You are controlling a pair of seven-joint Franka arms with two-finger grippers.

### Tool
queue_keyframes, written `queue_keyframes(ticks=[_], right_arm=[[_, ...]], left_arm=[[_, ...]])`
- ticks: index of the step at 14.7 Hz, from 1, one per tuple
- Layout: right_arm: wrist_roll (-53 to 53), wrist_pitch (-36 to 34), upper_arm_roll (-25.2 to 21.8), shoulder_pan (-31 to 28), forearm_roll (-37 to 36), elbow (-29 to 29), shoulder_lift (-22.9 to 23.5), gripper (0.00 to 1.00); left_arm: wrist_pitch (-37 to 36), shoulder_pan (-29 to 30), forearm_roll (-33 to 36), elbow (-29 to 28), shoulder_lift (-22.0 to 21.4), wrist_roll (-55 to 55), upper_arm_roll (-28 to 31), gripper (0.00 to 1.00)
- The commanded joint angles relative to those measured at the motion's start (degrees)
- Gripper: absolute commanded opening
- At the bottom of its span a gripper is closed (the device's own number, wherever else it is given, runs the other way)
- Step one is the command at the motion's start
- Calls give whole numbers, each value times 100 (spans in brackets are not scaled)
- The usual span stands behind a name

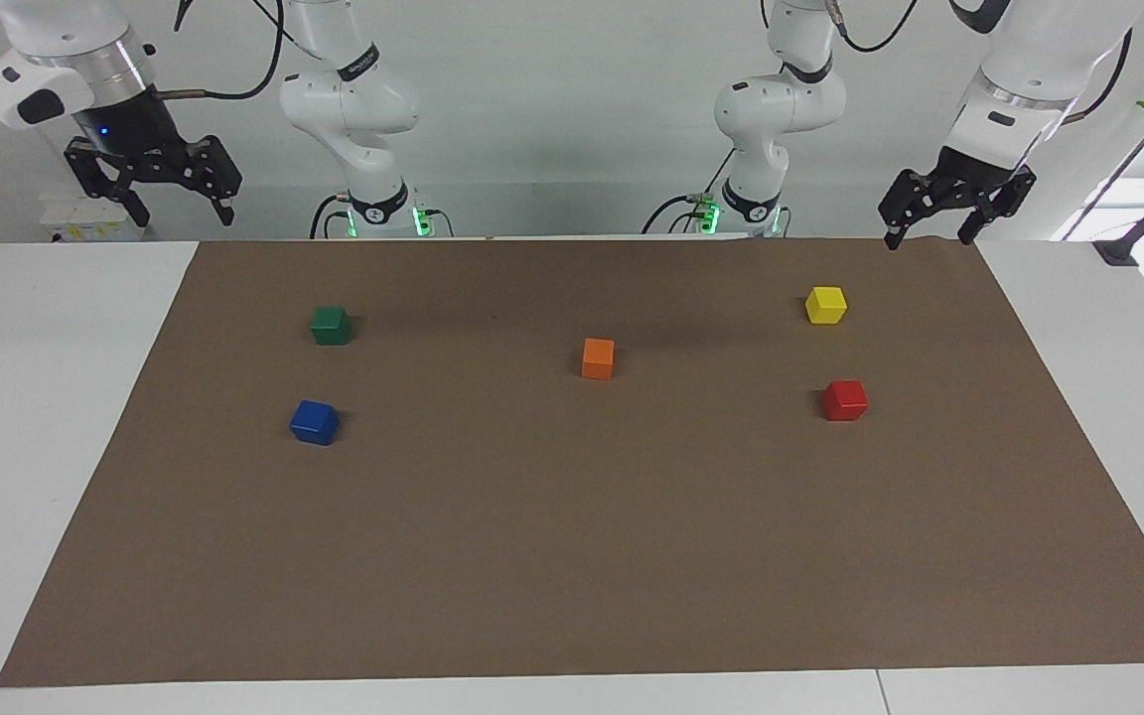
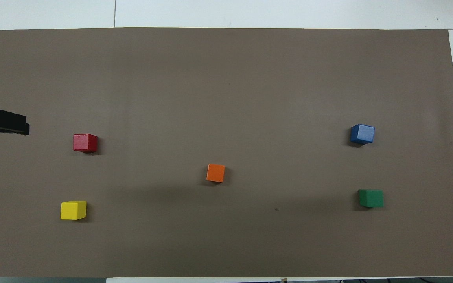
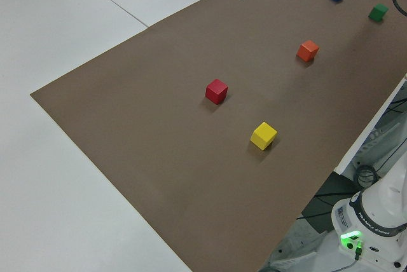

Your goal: Transfer red block to right arm and stack on blue block

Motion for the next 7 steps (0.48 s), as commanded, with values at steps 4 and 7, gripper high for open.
queue_keyframes(ticks=[4, 7], right_arm=[[106, -54, 65, -161, 255, 93, 123, 100], [106, -37, 47, -161, 272, 93, 27, 100]], left_arm=[[129, -157, -66, -214, -111, 58, 118, 100], [138, -157, -75, -205, -77, -48, 153, 100]])
